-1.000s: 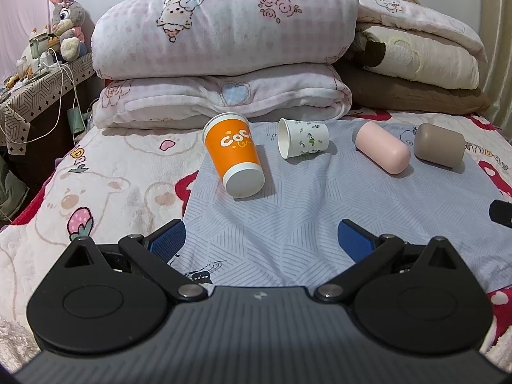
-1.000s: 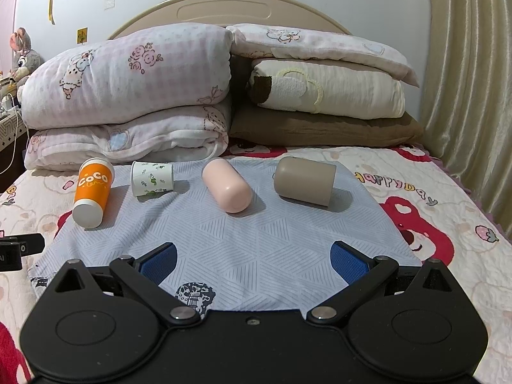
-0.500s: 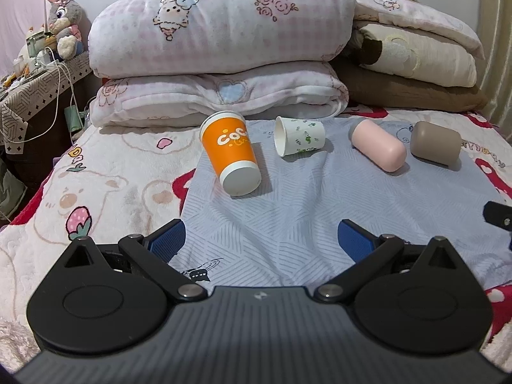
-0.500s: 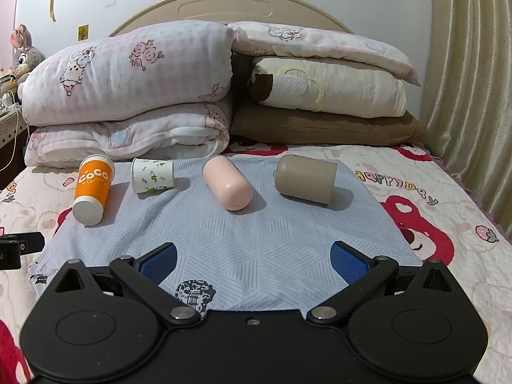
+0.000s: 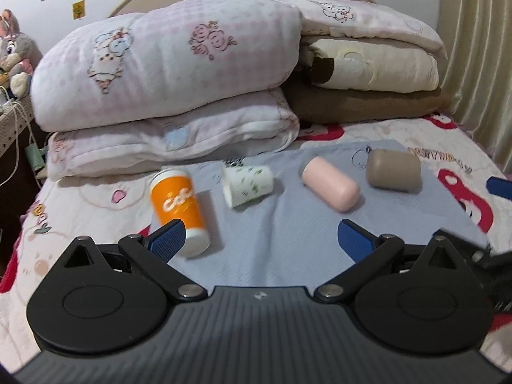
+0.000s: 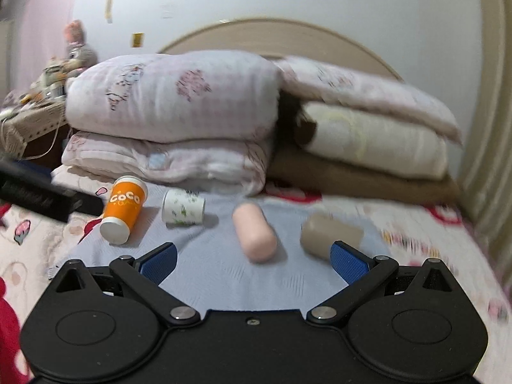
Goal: Flip cup upright
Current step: 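Move the left gripper toward the lying pink cup and straddle its body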
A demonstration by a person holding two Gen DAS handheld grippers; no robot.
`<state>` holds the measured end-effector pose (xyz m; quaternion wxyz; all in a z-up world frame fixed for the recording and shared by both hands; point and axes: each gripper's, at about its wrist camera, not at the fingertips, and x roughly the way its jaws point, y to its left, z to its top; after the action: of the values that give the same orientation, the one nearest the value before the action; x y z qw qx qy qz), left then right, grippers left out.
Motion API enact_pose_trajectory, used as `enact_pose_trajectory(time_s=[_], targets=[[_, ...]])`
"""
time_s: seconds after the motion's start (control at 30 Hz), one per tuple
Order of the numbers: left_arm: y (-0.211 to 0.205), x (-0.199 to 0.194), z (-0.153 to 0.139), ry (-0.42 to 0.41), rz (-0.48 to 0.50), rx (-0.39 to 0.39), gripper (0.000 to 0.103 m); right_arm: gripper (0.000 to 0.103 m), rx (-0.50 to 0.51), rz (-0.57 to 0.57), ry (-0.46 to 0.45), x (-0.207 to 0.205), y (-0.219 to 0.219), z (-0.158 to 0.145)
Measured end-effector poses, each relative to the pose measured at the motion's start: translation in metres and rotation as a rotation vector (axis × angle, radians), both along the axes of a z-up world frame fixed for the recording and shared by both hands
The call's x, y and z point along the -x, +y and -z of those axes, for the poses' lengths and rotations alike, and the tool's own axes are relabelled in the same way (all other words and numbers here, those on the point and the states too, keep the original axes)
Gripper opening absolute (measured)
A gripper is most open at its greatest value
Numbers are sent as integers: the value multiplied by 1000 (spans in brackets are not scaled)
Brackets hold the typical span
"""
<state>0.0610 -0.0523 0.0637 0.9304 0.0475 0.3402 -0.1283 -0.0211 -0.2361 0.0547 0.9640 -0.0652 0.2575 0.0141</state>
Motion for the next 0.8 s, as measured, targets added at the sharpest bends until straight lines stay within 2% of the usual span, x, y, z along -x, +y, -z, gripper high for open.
enact_pose_trajectory(time_s=[0.1,0.3,0.4,0.67,0.8], targets=[[-12,-23,4,28,14,29,103,103,17,-39,17,-23,-1,2],[-34,-70,32,149,39,97,103,101,-71,-145,96,-75,-10,17],[-41,-92,47,190,17,113,100,98,-94,-173,130,-102,-12,29],[-61,-132,76,252,21,178,99,95,-62,-250,158,-146,-10,65],[-68,-150,100,289,18,248,99,90,-21,-214,187,-165,-11,86]])
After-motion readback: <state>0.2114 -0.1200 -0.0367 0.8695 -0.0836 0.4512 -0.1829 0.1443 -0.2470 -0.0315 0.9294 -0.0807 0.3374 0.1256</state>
